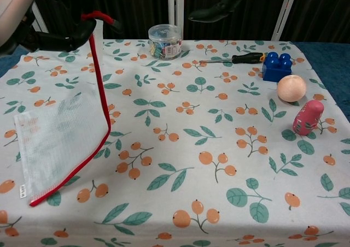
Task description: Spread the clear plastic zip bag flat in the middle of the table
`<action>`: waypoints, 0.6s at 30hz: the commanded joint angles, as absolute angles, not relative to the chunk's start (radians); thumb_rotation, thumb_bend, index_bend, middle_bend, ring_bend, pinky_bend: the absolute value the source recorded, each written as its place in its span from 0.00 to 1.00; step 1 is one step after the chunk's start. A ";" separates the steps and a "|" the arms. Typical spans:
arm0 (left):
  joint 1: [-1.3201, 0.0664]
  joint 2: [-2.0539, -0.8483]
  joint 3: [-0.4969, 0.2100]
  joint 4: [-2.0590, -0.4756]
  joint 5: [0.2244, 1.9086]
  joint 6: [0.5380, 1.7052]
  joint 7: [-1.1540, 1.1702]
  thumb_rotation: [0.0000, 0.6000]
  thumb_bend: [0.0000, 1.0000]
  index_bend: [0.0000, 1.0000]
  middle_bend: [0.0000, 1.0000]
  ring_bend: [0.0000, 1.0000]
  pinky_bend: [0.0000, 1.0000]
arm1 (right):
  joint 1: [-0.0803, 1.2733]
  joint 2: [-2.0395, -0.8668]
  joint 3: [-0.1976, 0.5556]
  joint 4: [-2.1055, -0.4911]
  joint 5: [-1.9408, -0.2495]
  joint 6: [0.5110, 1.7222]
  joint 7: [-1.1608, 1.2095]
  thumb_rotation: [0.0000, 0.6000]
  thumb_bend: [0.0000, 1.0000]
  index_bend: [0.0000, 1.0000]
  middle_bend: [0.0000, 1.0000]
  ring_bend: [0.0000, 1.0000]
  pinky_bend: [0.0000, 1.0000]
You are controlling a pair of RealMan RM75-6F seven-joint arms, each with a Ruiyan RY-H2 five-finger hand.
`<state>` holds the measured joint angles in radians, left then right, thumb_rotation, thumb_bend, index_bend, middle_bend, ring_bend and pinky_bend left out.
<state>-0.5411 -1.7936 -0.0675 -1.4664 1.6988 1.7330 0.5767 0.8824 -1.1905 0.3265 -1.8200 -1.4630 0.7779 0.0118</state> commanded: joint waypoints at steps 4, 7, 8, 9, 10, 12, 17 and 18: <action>-0.509 -1.797 -0.063 -1.496 1.748 1.749 0.599 1.00 0.49 0.76 0.69 0.58 0.50 | 1.000 -1.300 0.356 -1.739 -1.392 0.704 -0.015 1.00 0.24 0.24 0.16 0.00 0.00; -0.496 -1.799 -0.064 -1.501 1.758 1.744 0.600 1.00 0.49 0.76 0.70 0.59 0.51 | 1.048 -1.348 0.364 -1.692 -1.367 0.679 -0.005 1.00 0.25 0.27 0.17 0.00 0.00; -0.493 -1.799 -0.065 -1.503 1.763 1.741 0.599 1.00 0.49 0.76 0.70 0.59 0.51 | 1.064 -1.365 0.365 -1.673 -1.361 0.671 0.000 1.00 0.26 0.28 0.17 0.00 0.00; -0.491 -1.799 -0.066 -1.503 1.767 1.739 0.599 1.00 0.49 0.76 0.70 0.59 0.51 | 1.077 -1.378 0.366 -1.658 -1.356 0.665 0.004 1.00 0.27 0.28 0.17 0.00 0.00; -0.489 -1.800 -0.067 -1.502 1.771 1.737 0.600 1.00 0.49 0.76 0.70 0.59 0.51 | 1.088 -1.390 0.367 -1.644 -1.351 0.660 0.009 1.00 0.27 0.28 0.17 0.00 0.00; -0.484 -1.800 -0.071 -1.502 1.776 1.732 0.598 1.00 0.49 0.76 0.70 0.59 0.51 | 1.109 -1.415 0.368 -1.618 -1.341 0.649 0.028 1.00 0.27 0.29 0.17 0.00 0.00; -0.471 -1.796 -0.085 -1.505 1.783 1.723 0.593 1.00 0.49 0.76 0.70 0.59 0.51 | 1.139 -1.446 0.357 -1.584 -1.345 0.636 0.074 1.00 0.28 0.33 0.17 0.00 0.00; -0.469 -1.795 -0.088 -1.505 1.785 1.721 0.594 1.00 0.49 0.76 0.70 0.59 0.51 | 1.142 -1.451 0.355 -1.580 -1.348 0.637 0.084 1.00 0.29 0.35 0.18 0.00 0.00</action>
<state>-0.4703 -1.7960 -0.0868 -1.5047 1.7838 1.7219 0.5936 1.1355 -1.4424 0.3595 -1.5872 -1.3446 0.6395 0.0721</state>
